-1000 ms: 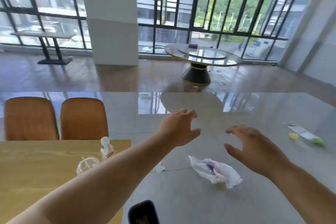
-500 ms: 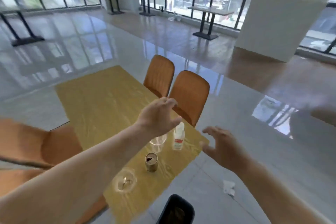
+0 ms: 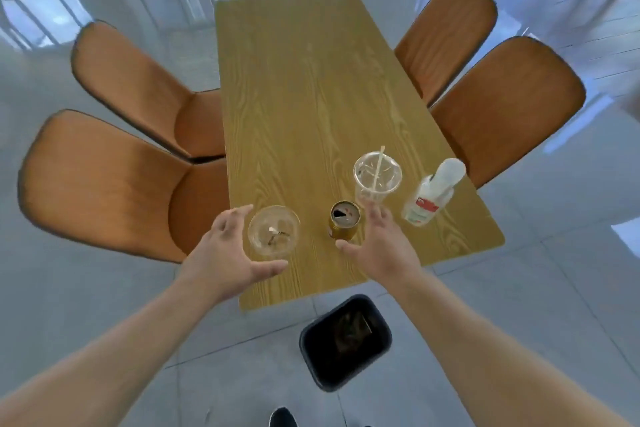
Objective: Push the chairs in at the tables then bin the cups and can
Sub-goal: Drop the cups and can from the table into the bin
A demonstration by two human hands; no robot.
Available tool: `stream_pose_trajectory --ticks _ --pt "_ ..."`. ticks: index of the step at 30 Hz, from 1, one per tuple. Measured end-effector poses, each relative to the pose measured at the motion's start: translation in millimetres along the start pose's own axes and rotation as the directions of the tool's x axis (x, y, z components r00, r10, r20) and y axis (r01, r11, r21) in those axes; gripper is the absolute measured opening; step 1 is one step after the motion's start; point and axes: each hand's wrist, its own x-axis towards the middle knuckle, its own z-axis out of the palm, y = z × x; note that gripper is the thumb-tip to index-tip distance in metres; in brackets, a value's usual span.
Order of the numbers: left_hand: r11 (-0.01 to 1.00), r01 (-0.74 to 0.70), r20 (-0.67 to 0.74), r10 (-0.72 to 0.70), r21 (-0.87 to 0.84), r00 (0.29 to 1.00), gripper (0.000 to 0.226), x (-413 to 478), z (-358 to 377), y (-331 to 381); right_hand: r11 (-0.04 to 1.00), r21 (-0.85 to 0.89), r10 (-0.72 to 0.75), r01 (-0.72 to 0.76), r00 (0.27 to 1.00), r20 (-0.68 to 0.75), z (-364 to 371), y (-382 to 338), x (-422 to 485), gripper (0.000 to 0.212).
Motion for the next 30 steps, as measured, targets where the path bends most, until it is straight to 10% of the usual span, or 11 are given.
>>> stream_pose_trajectory --ticks 7,17,30 --pt "0.981 -0.052 -0.262 0.001 -0.189 0.965 0.125 25 93 -43 0.997 -0.056 -0.053 0.047 0.993 -0.109 55 45 37 0.100" --pt "0.979 0.197 -0.331 -0.168 0.055 0.928 0.132 36 177 -43 0.972 0.140 -0.141 0.186 0.949 -0.281 88 62 65 0.069" --pt "0.969 0.240 -0.326 -0.207 0.064 0.922 0.136 37 175 -29 0.950 0.113 -0.282 0.290 0.956 -0.084 132 156 -73 0.069"
